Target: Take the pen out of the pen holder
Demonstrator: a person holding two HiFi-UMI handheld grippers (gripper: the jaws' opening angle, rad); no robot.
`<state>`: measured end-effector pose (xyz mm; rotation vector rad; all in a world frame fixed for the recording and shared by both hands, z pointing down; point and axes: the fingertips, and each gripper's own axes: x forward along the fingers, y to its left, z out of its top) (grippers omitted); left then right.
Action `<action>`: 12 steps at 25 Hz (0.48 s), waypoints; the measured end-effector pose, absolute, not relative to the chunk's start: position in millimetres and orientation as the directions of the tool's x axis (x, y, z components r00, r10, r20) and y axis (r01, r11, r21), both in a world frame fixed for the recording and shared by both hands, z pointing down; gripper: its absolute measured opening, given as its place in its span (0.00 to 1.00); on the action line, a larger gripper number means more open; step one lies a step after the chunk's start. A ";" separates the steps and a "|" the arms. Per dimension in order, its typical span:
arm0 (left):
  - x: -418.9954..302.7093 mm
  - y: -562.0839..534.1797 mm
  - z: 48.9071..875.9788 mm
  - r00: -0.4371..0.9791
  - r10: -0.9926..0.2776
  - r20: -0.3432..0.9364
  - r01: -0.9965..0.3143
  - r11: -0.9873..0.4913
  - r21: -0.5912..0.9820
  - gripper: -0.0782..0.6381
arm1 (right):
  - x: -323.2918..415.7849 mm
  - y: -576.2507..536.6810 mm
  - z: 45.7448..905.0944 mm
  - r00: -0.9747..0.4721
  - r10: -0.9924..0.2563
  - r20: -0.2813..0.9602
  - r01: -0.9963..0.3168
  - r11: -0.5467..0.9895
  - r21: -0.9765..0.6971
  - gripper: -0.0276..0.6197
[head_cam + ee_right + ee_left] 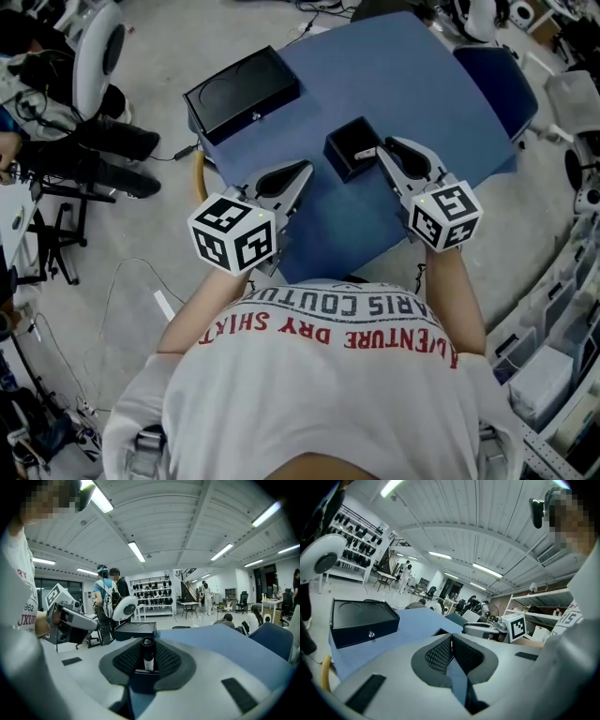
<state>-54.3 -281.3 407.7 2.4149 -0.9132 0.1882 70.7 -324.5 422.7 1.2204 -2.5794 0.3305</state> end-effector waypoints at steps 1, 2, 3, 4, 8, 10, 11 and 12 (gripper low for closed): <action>-54.9 -279.1 406.7 0.761 -0.571 0.307 -0.646 -0.623 0.441 0.15 | 70.8 -322.4 420.3 -0.606 -0.725 0.328 -0.783 0.617 -0.084 0.18; -54.9 -279.4 404.8 0.762 -0.572 0.304 -0.644 -0.626 0.440 0.15 | 71.7 -323.1 416.6 -0.602 -0.731 0.321 -0.786 0.613 -0.078 0.18; -54.3 -281.2 402.1 0.764 -0.571 0.300 -0.642 -0.628 0.439 0.15 | 73.1 -325.6 411.9 -0.598 -0.737 0.315 -0.789 0.610 -0.072 0.18; -53.1 -283.3 398.9 0.765 -0.571 0.296 -0.640 -0.630 0.439 0.15 | 75.3 -328.4 406.6 -0.594 -0.743 0.308 -0.793 0.606 -0.065 0.18; -45.5 -284.9 385.9 0.771 -0.572 0.279 -0.633 -0.642 0.432 0.15 | 90.1 -332.6 382.6 -0.565 -0.776 0.279 -0.814 0.581 -0.033 0.18; -47.4 -281.6 380.7 0.775 -0.571 0.272 -0.629 -0.649 0.428 0.15 | 93.5 -330.3 371.9 -0.550 -0.793 0.263 -0.825 0.565 -0.022 0.18; -49.0 -280.6 378.2 0.776 -0.571 0.268 -0.627 -0.653 0.425 0.15 | 94.6 -329.5 367.3 -0.543 -0.800 0.255 -0.830 0.558 -0.016 0.18; -49.5 -281.3 375.4 0.777 -0.572 0.263 -0.625 -0.656 0.422 0.15 | 96.8 -330.2 362.7 -0.537 -0.806 0.248 -0.834 0.552 -0.010 0.18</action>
